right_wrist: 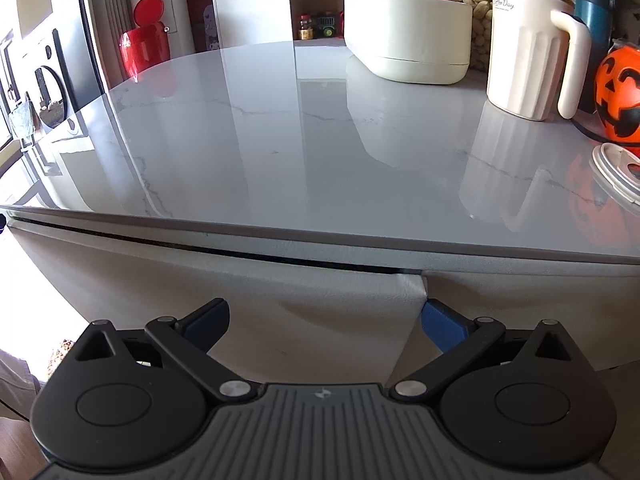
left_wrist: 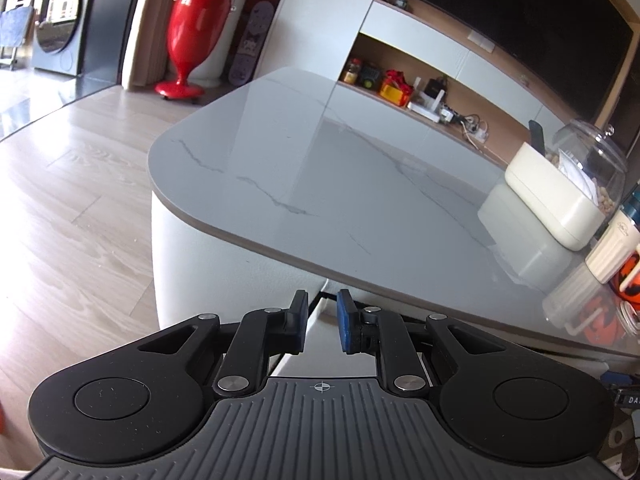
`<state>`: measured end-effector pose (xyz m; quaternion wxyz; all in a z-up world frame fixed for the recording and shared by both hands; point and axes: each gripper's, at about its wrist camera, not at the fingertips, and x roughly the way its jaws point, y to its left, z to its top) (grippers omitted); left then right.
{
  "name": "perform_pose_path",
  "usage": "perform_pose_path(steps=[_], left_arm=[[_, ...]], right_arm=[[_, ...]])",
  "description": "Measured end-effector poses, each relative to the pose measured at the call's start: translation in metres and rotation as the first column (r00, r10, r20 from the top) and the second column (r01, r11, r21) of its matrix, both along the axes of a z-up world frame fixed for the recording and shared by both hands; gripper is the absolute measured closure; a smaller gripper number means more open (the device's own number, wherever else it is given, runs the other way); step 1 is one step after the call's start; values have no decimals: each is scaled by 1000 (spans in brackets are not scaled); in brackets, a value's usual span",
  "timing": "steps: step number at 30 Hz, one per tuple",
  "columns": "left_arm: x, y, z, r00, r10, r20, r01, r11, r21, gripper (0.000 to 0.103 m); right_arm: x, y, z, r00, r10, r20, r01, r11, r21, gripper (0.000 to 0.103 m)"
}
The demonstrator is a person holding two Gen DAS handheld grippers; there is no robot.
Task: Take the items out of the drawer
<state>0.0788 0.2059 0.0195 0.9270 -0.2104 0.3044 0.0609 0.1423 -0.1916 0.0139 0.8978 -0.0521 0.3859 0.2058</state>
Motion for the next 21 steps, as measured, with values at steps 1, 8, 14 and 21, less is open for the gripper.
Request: perform_pose_path(steps=[1, 8, 14, 21], left_arm=[[2, 0, -1, 1000, 3, -3, -3, 1000, -4, 86], [17, -16, -6, 998, -42, -37, 43, 999, 26, 67], [17, -16, -6, 999, -35, -40, 36, 999, 21, 66], [19, -11, -6, 998, -19, -66, 18, 1000, -22, 66]], right_arm=[[0, 0, 1, 1000, -3, -4, 3, 1000, 7, 1], [1, -3, 1, 1000, 1, -7, -1, 1000, 15, 0], [-39, 35, 2, 944, 329, 10, -329, 943, 41, 13], [-41, 42, 17, 984, 121, 132, -119, 993, -23, 13]])
